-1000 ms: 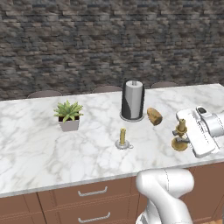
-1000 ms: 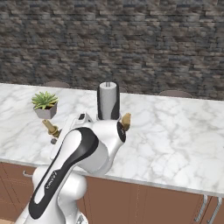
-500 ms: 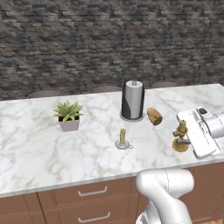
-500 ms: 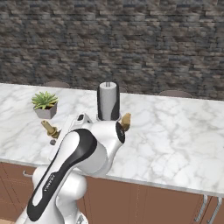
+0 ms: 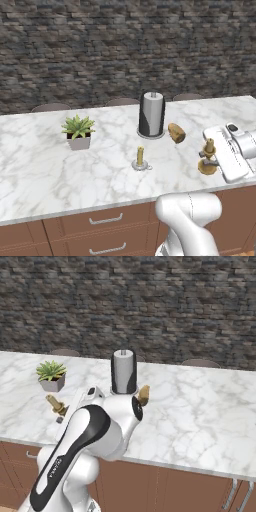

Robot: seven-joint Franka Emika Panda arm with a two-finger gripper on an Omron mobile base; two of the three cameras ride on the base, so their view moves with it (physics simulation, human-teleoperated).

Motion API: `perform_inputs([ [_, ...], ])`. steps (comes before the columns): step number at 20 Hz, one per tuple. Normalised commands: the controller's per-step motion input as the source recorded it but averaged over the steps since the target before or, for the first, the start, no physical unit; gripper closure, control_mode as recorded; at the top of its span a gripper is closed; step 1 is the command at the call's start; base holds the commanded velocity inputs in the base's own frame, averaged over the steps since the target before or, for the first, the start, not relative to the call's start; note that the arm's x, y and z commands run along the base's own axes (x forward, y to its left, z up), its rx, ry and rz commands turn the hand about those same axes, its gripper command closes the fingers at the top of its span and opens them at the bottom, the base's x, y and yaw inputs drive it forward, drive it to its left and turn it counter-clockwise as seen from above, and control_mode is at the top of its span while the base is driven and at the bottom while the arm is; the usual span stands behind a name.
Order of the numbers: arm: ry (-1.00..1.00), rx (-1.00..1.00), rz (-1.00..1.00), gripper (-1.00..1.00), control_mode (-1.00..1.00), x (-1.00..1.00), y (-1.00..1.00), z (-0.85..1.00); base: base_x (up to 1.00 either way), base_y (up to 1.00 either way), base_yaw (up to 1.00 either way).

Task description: Pick the candle and candle from the dining table and place them in the open cabinet. Close the cabinet after placing the objects.

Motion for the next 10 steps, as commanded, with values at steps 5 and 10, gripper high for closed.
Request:
perform_inputs([
  [5,0.0,0.0,0.0,1.0,1.0,-0.04,0.0,0.0,-0.05,0.0,0.0],
  [10,0.0,0.0,0.0,1.0,1.0,0.0,0.0,0.0,-0.21,-0.02,-0.1],
])
